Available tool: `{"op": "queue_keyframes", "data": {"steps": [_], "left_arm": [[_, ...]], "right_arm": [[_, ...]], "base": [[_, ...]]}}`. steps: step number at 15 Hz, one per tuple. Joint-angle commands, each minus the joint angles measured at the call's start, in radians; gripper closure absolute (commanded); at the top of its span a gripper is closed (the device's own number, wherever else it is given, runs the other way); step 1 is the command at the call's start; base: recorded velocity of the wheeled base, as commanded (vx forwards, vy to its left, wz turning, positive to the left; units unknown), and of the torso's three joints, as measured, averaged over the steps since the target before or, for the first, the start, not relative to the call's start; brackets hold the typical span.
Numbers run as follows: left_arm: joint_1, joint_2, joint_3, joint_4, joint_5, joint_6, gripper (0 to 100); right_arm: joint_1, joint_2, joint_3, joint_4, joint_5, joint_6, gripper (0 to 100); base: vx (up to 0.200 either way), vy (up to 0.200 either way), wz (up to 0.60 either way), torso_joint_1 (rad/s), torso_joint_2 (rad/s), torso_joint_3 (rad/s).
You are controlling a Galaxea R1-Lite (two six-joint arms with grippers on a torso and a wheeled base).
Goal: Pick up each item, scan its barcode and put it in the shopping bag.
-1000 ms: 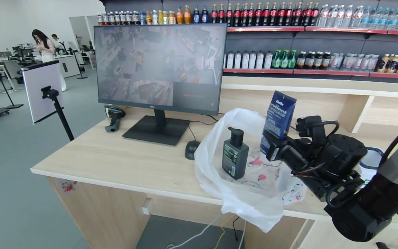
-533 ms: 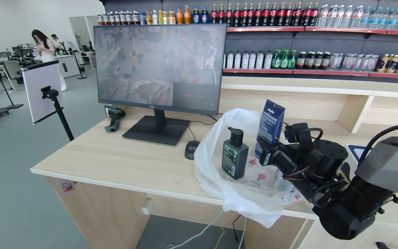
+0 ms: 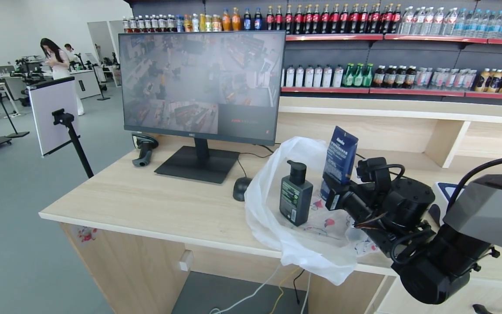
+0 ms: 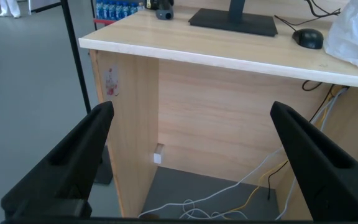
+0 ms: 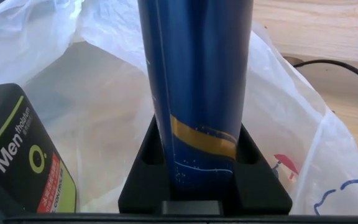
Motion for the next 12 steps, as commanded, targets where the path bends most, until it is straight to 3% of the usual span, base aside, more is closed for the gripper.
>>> {"op": "queue_keyframes", "data": {"steps": [1,11,12], "left_arm": [[-0.002,0.000,0.000,0.000,0.000,0.000,0],[0.000,0.000,0.000,0.000,0.000,0.000,0],[0.000,0.000,0.000,0.000,0.000,0.000,0]], "right_arm": [[0.011,0.008,0.002,0.006,0.002,0.003,100],[0.025,0.010,0.025,0.006,0.002,0.024,100],[0.025,0.011,0.025,0.006,0.000,0.024,0]], "base": [[0.000,0.000,0.00,0.000,0.00,0.000],[0.000,0.000,0.00,0.000,0.00,0.000],[0.000,0.000,0.00,0.000,0.00,0.000]]}}
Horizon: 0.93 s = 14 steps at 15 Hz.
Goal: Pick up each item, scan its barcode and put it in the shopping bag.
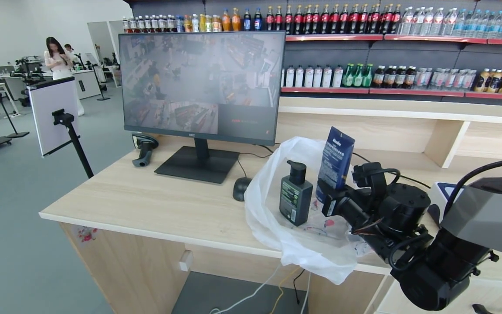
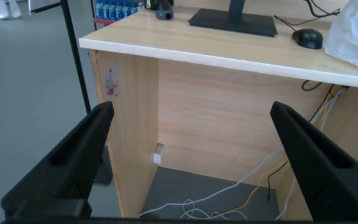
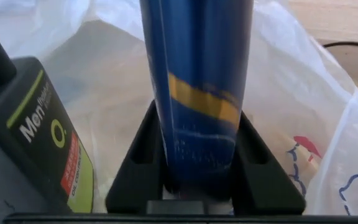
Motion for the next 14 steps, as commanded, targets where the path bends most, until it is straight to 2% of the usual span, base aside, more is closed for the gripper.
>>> {"op": "queue_keyframes", "data": {"steps": [1,8,14], "left_arm": [[0.000,0.000,0.000,-0.001,0.000,0.000,0],[0.000,0.000,0.000,-0.001,0.000,0.002,0],[0.000,0.000,0.000,0.001,0.000,0.000,0]], "right_arm": [[0.000,0.008,0.002,-0.010,-0.001,0.001,0],[0.000,-0.072,0.048,-0.010,0.000,0.024,0],[-0.007,-0.284,0.207,-0.010,0.000,0.024,0]], "base": [[0.000,0.000,0.00,0.000,0.00,0.000],[0.000,0.000,0.00,0.000,0.00,0.000],[0.000,0.000,0.00,0.000,0.00,0.000]]}}
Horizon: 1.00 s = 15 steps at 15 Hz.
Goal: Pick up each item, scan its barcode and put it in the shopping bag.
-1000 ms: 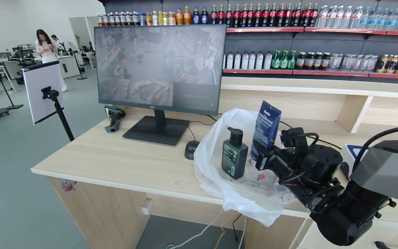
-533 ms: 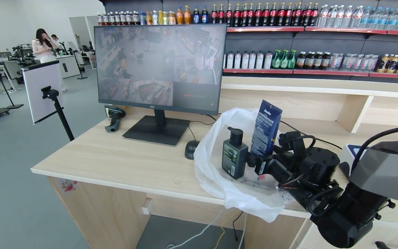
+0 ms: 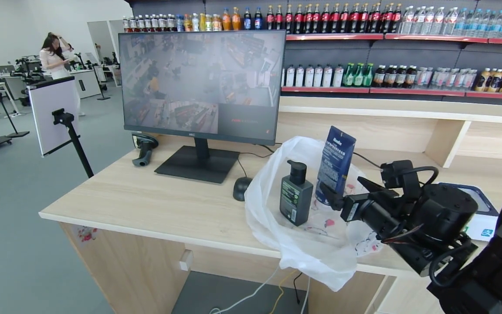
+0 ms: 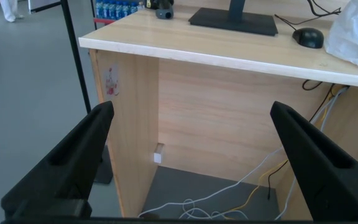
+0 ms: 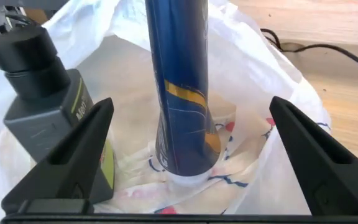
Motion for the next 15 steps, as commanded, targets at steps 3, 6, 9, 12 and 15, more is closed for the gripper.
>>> {"op": "queue_keyframes", "data": {"steps": [3,6,9,12,15], "left_arm": [[0.000,0.000,0.000,0.000,0.000,0.000,0],[0.000,0.000,0.000,0.000,0.000,0.000,0],[0.000,0.000,0.000,0.000,0.000,0.000,0],[0.000,0.000,0.000,0.000,0.000,0.000,0],[0.000,0.000,0.000,0.000,0.000,0.000,0]], "right_arm": [[-0.005,-0.253,0.163,-0.002,-0.001,-0.002,0],[-0.005,-0.457,0.352,-0.002,0.000,-0.003,0],[-0.005,-0.684,0.427,0.092,0.005,-0.008,0],[-0.005,-0.982,0.427,0.548,0.004,0.011,0],[0.044,-1.433,0.427,1.167,0.033,-0.052,0]], "base": [[0.000,0.000,0.00,0.000,0.00,0.000],[0.000,0.000,0.00,0.000,0.00,0.000],[0.000,0.000,0.00,0.000,0.00,0.000],[0.000,0.000,0.00,0.000,0.00,0.000],[0.000,0.000,0.00,0.000,0.00,0.000]]}}
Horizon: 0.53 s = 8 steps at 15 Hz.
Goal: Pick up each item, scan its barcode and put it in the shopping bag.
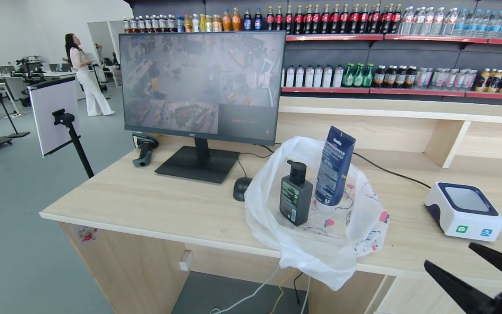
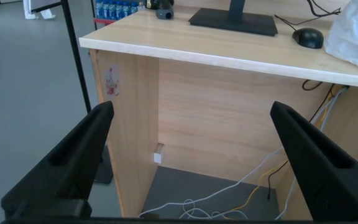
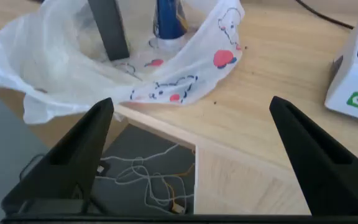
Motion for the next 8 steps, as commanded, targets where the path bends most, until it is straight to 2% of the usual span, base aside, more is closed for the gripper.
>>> {"op": "queue_keyframes", "data": {"steps": [1,3,4,8], "left_arm": [[0.000,0.000,0.000,0.000,0.000,0.000,0],[0.000,0.000,0.000,0.000,0.000,0.000,0],[-0.002,0.000,0.000,0.000,0.000,0.000,0],[0.000,0.000,0.000,0.000,0.000,0.000,0]], "right_arm": [[0.051,-0.558,0.001,0.561,0.023,-0.076,0],[0.053,-0.778,-0.009,0.785,0.026,-0.099,0],[0.045,-0.803,-0.021,0.828,0.032,-0.088,0],[0.017,-0.846,0.004,0.799,0.047,-0.044,0]], "base": [[0.000,0.000,0.00,0.000,0.00,0.000],[0.000,0.000,0.00,0.000,0.00,0.000],[0.000,0.000,0.00,0.000,0.00,0.000],[0.000,0.000,0.00,0.000,0.00,0.000]]}}
